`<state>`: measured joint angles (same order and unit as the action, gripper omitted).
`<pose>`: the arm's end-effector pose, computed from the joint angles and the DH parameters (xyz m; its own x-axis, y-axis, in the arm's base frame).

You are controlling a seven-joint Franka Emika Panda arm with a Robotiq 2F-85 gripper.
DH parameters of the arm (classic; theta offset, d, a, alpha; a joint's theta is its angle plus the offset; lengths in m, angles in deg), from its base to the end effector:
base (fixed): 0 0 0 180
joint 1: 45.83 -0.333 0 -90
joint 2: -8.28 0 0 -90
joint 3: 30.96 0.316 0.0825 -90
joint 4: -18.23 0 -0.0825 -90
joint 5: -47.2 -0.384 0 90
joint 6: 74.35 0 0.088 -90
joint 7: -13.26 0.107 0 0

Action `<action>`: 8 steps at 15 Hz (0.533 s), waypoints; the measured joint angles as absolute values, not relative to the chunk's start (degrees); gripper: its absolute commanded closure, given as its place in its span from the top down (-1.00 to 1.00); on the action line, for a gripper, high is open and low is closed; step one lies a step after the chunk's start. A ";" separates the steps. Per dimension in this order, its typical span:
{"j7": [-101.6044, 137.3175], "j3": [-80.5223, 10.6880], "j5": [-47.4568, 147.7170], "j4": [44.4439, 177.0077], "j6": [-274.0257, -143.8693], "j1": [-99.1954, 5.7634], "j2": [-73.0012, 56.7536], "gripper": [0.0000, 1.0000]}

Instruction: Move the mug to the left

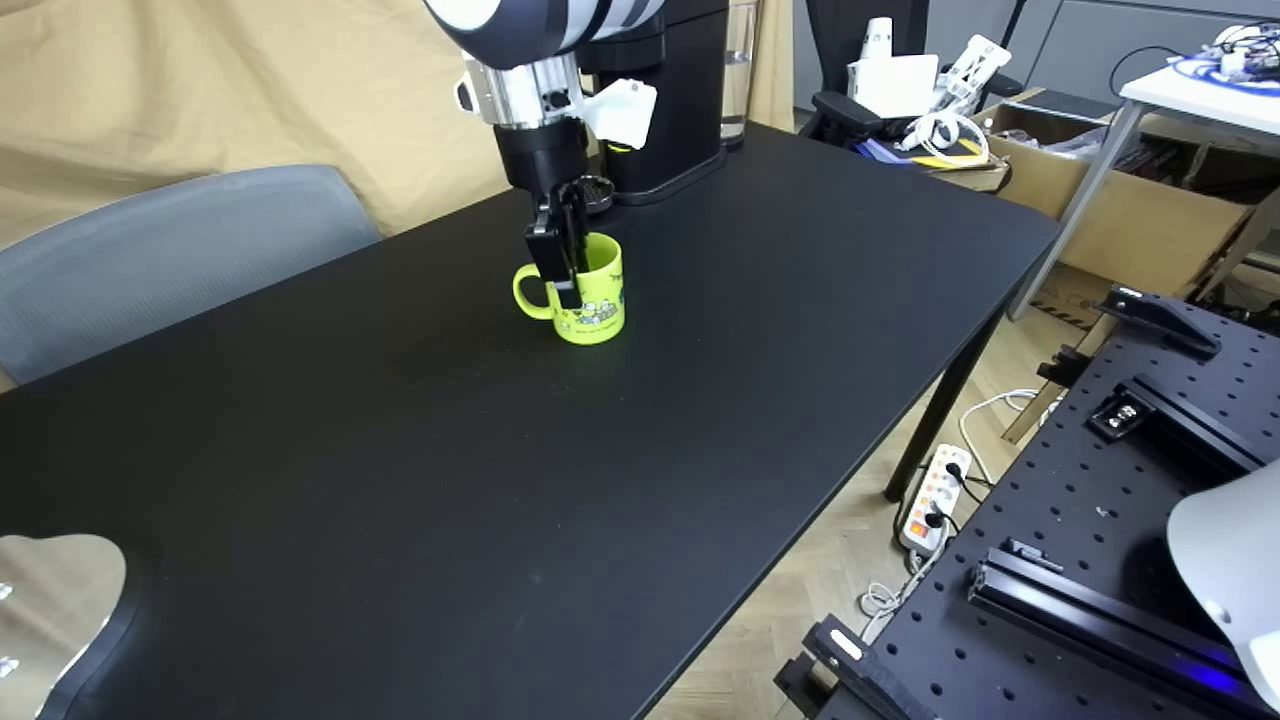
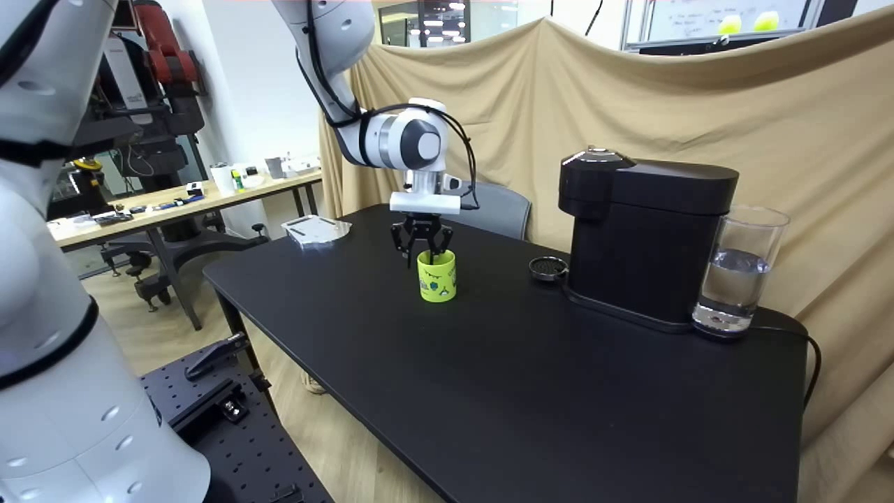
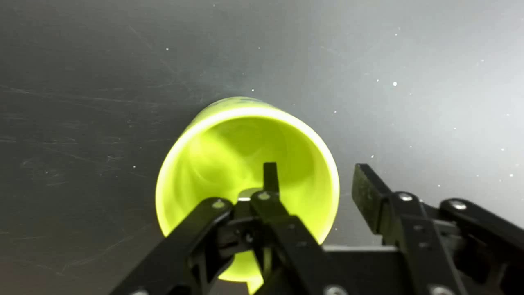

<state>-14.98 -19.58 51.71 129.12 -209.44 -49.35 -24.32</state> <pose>0.5880 0.1527 0.1827 0.6981 0.7105 -0.0883 0.7015 -0.7034 -0.1143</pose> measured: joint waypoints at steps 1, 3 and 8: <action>-14.98 -19.56 51.71 129.12 -209.21 -49.35 -24.30 0.80; -15.00 -19.54 51.81 129.14 -208.54 -49.35 -24.08 0.98; -14.93 -19.67 52.30 129.66 -206.48 -49.27 -21.80 1.00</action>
<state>-14.93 -19.67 52.30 129.66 -206.48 -49.27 -21.80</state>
